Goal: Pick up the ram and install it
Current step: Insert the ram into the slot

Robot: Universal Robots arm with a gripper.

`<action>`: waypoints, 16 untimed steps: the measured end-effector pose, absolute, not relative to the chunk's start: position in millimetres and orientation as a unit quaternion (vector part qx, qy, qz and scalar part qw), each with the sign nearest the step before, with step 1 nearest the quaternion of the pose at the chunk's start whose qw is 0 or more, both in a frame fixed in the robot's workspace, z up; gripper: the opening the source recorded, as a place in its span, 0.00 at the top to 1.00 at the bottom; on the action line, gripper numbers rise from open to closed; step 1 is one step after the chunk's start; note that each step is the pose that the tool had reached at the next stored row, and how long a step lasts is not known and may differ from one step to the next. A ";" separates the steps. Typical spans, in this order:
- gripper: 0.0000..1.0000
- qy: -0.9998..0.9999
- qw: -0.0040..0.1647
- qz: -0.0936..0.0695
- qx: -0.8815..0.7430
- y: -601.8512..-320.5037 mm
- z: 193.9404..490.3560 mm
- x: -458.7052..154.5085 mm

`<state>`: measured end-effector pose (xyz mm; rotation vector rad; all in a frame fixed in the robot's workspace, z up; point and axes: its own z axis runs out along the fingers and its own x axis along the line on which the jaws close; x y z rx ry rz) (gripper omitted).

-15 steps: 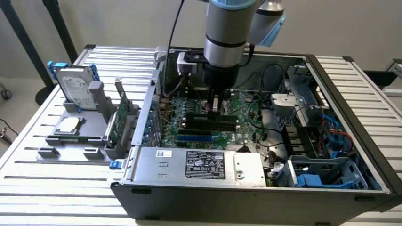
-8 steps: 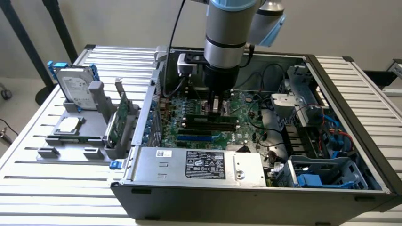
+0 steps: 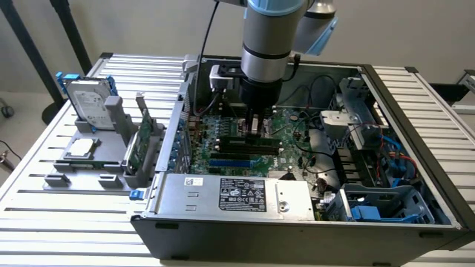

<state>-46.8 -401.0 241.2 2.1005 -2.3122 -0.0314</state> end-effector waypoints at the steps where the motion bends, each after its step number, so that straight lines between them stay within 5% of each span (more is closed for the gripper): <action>1: 0.86 -0.740 0.009 -0.010 0.672 -400.8 240.7 -46.8; 16: 0.86 -0.738 0.010 -0.009 0.675 -396.2 233.0 -46.7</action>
